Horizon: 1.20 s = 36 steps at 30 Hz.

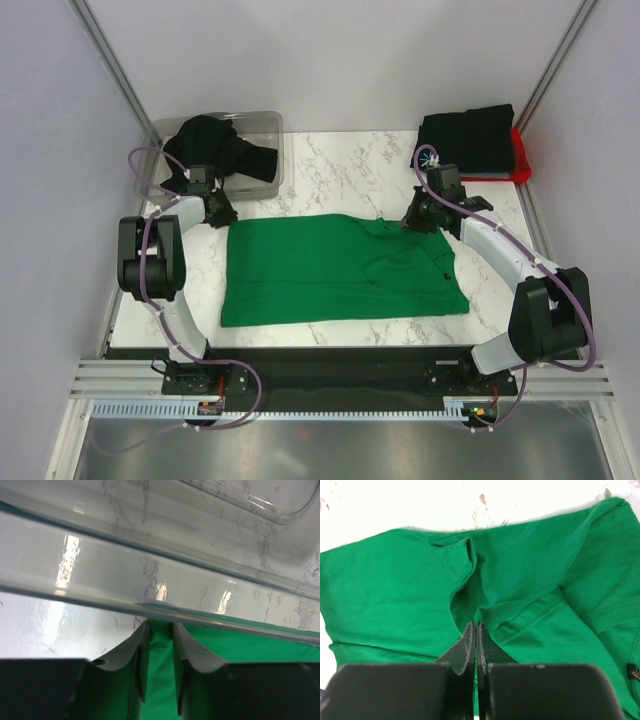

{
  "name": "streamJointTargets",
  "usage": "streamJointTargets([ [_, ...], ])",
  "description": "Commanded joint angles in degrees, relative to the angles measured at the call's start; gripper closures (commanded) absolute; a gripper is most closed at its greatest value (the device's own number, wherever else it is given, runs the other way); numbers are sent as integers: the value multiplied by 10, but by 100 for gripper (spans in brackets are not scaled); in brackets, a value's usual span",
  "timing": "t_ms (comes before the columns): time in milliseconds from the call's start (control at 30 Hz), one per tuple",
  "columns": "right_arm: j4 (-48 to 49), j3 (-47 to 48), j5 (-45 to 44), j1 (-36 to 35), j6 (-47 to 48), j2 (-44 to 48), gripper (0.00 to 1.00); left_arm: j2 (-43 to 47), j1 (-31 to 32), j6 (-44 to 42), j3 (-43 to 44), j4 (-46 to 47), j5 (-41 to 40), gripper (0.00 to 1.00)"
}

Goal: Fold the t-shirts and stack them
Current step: Fold the tshirt

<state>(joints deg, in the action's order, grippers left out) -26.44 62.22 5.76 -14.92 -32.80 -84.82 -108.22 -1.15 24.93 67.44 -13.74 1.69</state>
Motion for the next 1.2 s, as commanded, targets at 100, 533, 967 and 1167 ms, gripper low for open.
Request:
streamJointTargets([
  [100, 17, -5, 0, -3, 2, 13, 100, -9, 4, -27, 22, -16, 9, 83],
  [533, -32, 2, -22, -3, 2, 76, 100, 106, 4, 2, -6, -52, -13, 98],
  [967, -72, -57, -46, -2, -3, 181, 100, 215, 4, 8, -102, -51, -15, 98],
  [1167, -99, -72, -68, -3, -4, 228, 100, 274, 4, 14, -154, -43, -31, 98],
])
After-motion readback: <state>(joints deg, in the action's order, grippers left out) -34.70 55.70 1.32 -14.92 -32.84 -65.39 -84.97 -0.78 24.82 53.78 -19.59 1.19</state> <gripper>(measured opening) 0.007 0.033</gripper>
